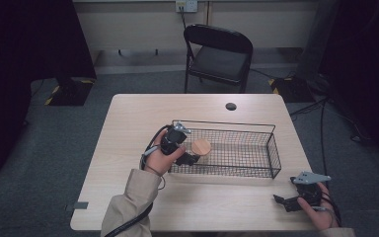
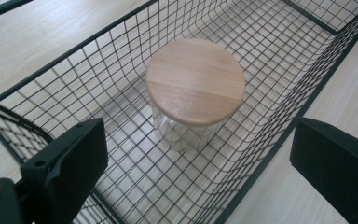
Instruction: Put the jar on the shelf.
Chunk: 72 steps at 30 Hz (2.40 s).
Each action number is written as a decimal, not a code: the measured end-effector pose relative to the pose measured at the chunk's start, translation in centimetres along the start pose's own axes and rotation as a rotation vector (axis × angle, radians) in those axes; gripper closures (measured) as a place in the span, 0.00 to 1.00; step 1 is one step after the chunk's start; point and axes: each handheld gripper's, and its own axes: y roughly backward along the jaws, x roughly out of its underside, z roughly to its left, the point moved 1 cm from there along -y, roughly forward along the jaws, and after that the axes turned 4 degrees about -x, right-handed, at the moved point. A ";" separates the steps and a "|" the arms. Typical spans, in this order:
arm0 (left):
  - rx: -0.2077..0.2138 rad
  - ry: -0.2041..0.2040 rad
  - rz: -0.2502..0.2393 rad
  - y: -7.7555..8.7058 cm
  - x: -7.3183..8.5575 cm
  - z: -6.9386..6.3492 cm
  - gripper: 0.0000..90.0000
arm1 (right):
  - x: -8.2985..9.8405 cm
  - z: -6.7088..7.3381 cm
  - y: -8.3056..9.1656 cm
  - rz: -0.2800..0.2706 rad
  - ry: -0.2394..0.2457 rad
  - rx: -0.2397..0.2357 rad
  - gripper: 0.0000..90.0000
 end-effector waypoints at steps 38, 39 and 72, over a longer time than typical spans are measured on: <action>-0.021 0.062 -0.062 3.9 6.1 3.1 0.04 | 0.0 0.0 0.0 0.000 0.000 0.000 0.00; -0.020 0.060 -0.063 3.9 6.2 3.2 0.04 | 0.0 0.0 0.0 0.000 0.000 0.000 0.00; -0.062 0.113 -0.053 4.6 12.2 5.2 0.04 | 0.0 0.0 0.0 0.000 0.000 0.000 0.00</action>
